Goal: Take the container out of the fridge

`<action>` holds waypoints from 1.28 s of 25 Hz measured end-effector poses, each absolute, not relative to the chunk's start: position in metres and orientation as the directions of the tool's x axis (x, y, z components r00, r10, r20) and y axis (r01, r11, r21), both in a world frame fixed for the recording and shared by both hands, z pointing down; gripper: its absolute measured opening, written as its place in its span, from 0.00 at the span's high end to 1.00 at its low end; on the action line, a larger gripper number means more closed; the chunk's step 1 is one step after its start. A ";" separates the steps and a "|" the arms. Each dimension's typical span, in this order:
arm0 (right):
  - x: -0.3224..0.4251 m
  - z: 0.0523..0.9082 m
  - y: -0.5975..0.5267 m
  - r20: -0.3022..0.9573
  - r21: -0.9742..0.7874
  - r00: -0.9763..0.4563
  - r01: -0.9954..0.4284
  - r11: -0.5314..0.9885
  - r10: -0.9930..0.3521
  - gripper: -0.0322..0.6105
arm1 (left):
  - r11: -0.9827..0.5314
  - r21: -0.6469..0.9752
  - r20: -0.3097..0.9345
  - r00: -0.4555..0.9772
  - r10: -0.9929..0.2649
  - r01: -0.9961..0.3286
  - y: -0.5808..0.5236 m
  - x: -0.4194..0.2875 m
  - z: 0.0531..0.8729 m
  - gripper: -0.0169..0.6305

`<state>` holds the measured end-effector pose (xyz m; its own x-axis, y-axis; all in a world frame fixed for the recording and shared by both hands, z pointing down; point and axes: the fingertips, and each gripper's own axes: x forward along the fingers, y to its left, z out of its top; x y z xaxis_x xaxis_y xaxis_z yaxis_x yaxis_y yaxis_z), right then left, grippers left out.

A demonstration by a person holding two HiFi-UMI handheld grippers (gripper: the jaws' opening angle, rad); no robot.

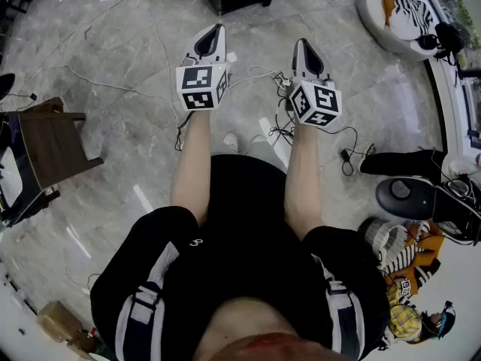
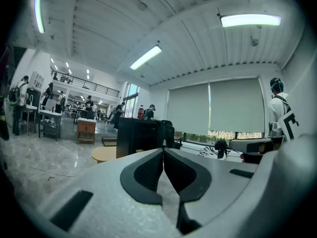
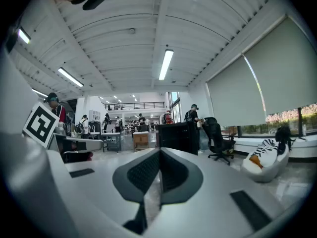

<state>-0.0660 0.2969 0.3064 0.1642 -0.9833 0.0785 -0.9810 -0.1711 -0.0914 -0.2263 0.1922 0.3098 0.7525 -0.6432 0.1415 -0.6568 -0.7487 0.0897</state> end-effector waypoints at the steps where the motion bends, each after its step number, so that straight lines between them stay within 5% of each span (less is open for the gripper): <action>1: -0.065 0.306 0.296 0.078 -0.092 0.166 -0.981 -0.173 -0.983 0.93 | -0.750 0.090 0.143 0.754 -0.641 -0.655 0.191 -0.226 0.310 0.96; 20: -0.009 0.308 0.304 0.085 -0.144 0.184 -0.970 -0.195 -0.979 0.93 | -0.772 0.137 0.180 0.782 -0.597 -0.621 0.198 -0.161 0.325 0.96; 32: 0.086 0.311 0.207 0.061 -0.159 0.111 -0.980 -0.119 -0.992 0.93 | -0.687 0.133 0.195 0.698 -0.689 -0.715 0.108 -0.093 0.336 0.96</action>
